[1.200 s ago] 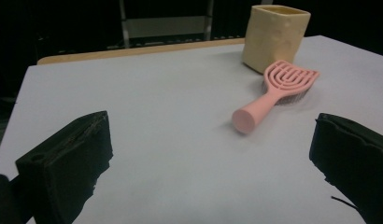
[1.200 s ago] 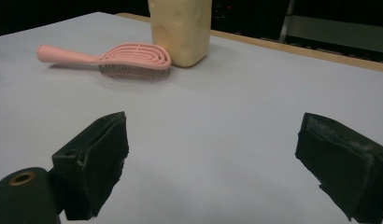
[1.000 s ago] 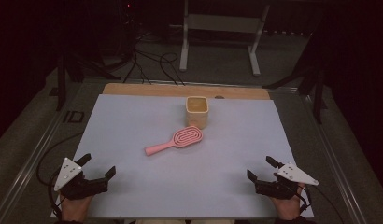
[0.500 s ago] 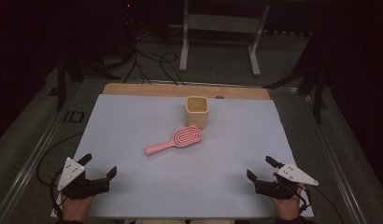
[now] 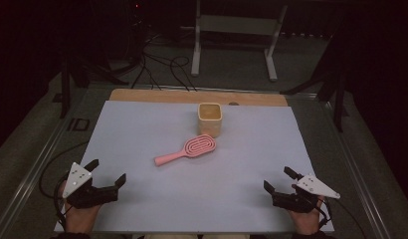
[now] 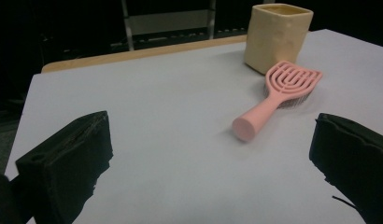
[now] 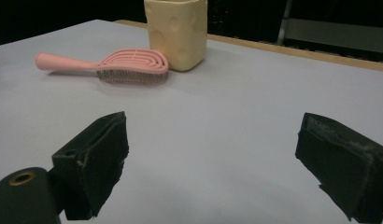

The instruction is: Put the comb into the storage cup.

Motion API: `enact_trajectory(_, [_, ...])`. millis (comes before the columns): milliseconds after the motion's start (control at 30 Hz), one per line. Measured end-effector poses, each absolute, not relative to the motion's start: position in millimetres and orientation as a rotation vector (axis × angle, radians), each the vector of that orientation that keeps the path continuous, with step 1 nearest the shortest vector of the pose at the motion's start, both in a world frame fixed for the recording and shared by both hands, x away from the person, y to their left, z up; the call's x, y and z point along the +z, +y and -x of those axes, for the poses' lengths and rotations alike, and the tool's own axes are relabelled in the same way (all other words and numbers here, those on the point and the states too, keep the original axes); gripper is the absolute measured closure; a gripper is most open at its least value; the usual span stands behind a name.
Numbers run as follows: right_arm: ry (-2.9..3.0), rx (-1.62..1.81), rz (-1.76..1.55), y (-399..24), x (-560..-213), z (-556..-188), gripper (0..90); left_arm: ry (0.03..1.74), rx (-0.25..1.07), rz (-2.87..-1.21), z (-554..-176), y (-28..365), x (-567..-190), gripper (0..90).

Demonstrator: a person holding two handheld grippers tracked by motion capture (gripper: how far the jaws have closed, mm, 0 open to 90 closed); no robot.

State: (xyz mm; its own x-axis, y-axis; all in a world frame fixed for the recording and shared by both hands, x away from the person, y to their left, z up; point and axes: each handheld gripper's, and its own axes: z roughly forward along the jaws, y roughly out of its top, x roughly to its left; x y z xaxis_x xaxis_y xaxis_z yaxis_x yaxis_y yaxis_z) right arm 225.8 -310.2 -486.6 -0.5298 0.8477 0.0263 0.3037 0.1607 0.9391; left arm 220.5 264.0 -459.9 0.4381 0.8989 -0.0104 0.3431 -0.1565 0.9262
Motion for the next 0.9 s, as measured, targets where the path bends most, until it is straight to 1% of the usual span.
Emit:
enact_trajectory(267, [1.934, 1.363, -1.086, -307, -488, -226, 9.1, 1.048, 0.714, -1.738, -231, 258, -448, 0.0])
enact_trajectory(900, [1.936, 1.358, -1.089, -305, -489, -228, 9.1, 0.960, 0.722, -1.851, -267, 233, -427, 0.0])
